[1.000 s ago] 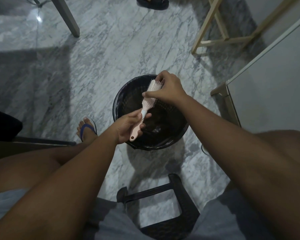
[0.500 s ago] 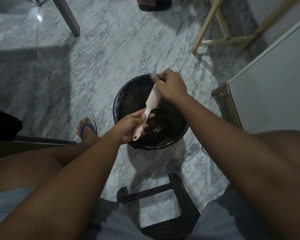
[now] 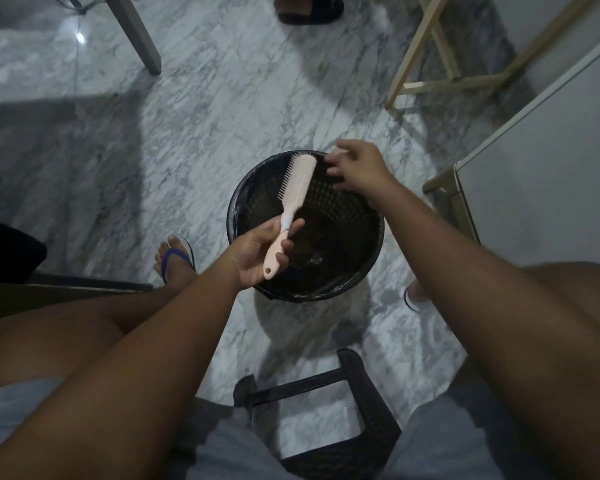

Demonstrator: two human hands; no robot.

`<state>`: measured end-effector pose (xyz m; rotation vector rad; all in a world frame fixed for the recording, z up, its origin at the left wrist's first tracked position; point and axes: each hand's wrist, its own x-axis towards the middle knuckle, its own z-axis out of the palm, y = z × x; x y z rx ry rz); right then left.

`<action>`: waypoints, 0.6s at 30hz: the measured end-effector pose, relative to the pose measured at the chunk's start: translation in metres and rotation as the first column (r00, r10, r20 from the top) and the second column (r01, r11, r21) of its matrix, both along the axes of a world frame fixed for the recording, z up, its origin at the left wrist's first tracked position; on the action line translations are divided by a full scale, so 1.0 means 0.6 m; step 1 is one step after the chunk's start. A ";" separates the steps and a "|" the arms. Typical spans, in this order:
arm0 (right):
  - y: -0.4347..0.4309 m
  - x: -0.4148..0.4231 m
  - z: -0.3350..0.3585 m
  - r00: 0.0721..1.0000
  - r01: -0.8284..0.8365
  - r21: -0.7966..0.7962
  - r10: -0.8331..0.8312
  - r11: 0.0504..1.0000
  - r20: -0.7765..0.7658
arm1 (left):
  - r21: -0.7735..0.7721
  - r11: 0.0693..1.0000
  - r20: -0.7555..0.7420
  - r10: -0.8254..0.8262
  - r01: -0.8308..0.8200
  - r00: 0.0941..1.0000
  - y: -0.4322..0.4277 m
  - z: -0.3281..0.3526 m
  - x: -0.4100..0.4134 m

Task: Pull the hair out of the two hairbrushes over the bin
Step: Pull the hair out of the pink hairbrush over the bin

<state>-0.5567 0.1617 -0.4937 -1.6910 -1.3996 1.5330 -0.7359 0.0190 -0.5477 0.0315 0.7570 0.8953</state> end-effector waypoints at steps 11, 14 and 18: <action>-0.018 0.013 -0.010 0.978 -0.208 0.237 0.199 0.949 0.058 | 0.000 0.993 0.071 -0.119 0.119 0.990 -0.008 0.000 -0.030; 0.002 0.010 -0.013 0.994 0.100 0.171 -0.090 0.980 -0.061 | 0.006 0.993 0.060 -0.122 0.122 0.991 -0.009 0.001 -0.034; -0.011 0.008 -0.031 0.983 -0.142 -0.034 0.137 0.989 -0.125 | 0.017 0.996 0.048 -0.089 0.088 0.995 -0.005 0.000 -0.023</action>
